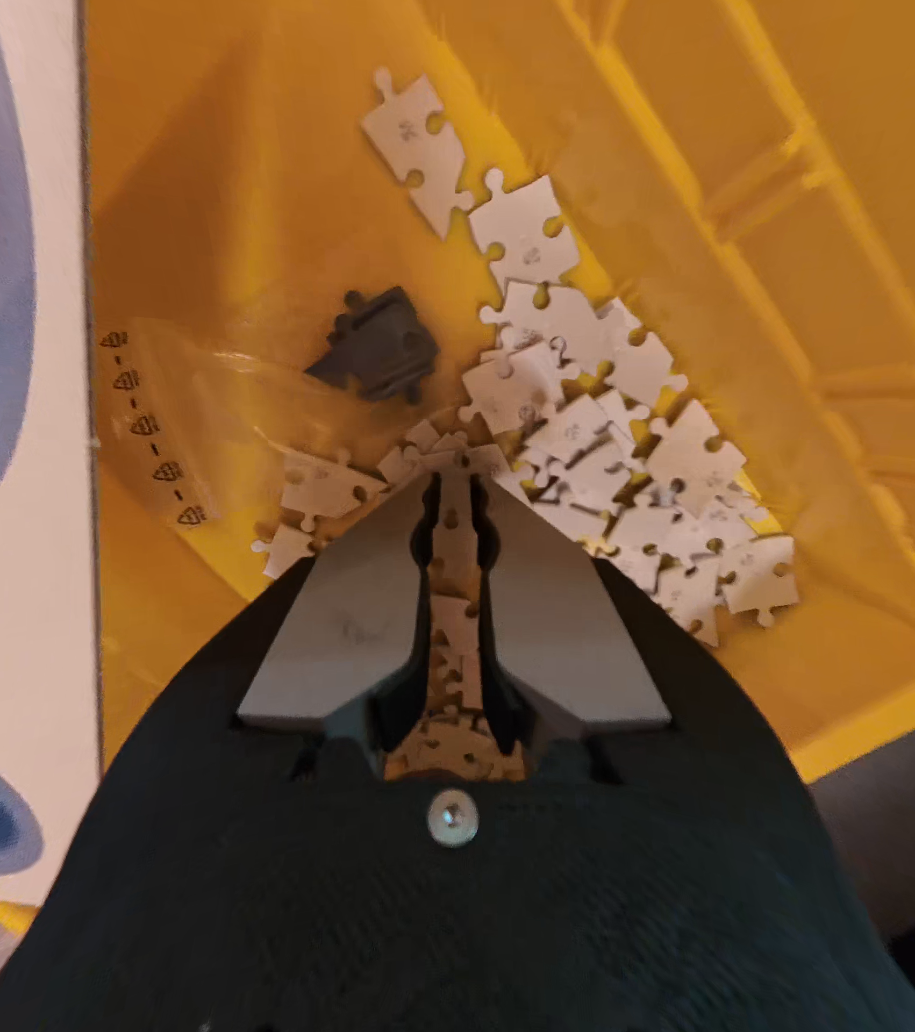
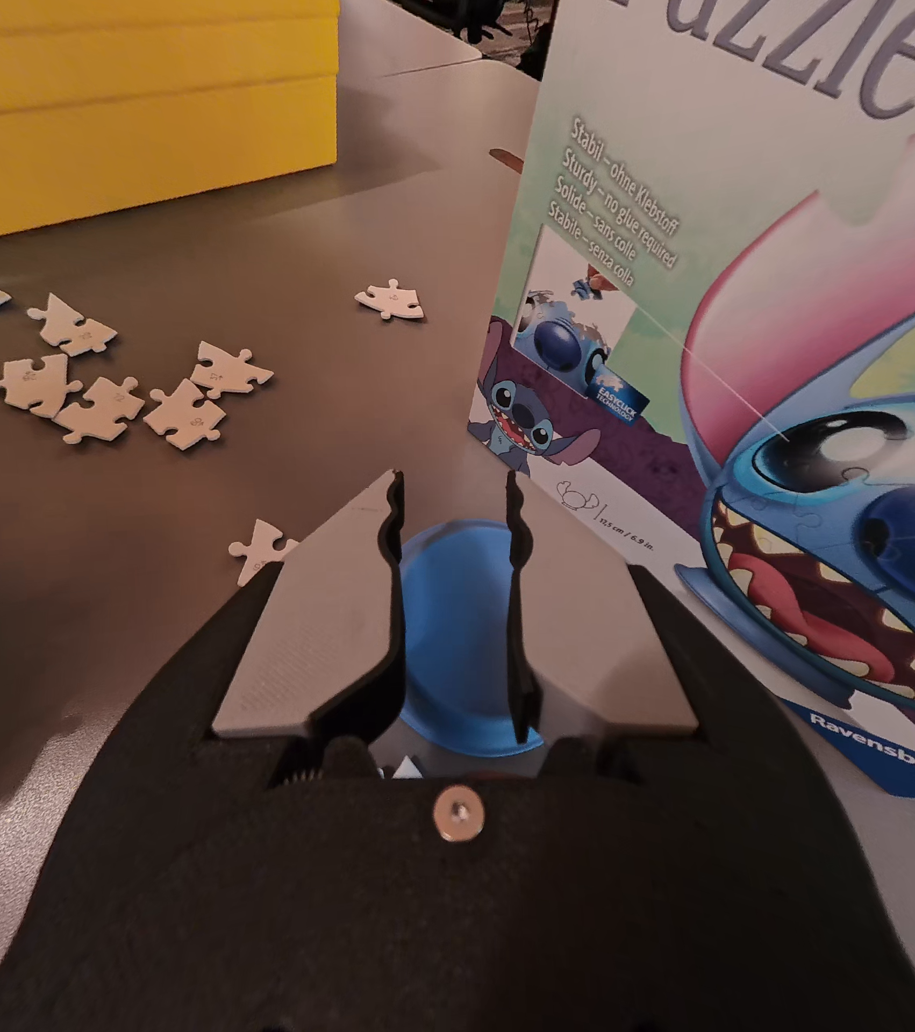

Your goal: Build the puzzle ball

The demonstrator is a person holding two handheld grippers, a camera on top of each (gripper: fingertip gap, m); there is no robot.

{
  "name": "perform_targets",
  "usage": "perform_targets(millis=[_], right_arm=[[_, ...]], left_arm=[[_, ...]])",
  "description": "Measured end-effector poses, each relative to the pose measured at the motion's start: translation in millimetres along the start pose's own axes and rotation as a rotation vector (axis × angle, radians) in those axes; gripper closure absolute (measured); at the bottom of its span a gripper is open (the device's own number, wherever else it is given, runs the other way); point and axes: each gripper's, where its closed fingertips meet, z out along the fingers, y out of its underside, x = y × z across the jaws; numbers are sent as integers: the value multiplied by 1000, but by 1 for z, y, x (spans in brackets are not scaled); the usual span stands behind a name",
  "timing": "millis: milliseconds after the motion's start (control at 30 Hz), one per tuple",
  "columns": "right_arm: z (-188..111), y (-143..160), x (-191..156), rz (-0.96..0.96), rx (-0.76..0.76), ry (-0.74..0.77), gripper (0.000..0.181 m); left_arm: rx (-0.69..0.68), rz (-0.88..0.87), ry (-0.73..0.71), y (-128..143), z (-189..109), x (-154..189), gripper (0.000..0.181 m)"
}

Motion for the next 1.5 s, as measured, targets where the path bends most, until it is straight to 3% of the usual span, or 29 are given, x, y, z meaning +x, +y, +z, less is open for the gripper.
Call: perform_targets(millis=[167, 333, 433, 533, 600, 767, 1000, 1133, 1367, 1500], right_arm=[[1, 1, -1, -8, -10, 4, 149], [1, 1, -2, -15, -14, 3, 150], [1, 1, -2, -15, -15, 4, 150], [2, 1, -2, -18, -16, 6, 150], [2, 2, -3, -20, -17, 7, 150], [2, 2, -2, -19, -19, 6, 150], [2, 2, -3, -27, -23, 7, 150], [2, 3, -4, -28, -25, 6, 150], [2, 3, -4, -29, -25, 3, 151], [3, 3, -5, -33, -28, 3, 150]], left_arm=[[18, -2, -42, -2, -10, -14, 167], [142, -24, -44, -20, -27, -19, 167], [100, 12, 27, -14, -20, 0, 164], [-19, 68, -33, 5, -3, -3, 164], [-24, 61, -27, 7, -6, -4, 171], [-108, 44, -7, 28, -11, -11, 169], [146, 69, 6, -25, -15, 0, 163], [19, 69, 33, -3, 0, 3, 163], [-120, 78, 84, 30, -8, 5, 168], [-126, 60, 94, 33, -15, 3, 167]])
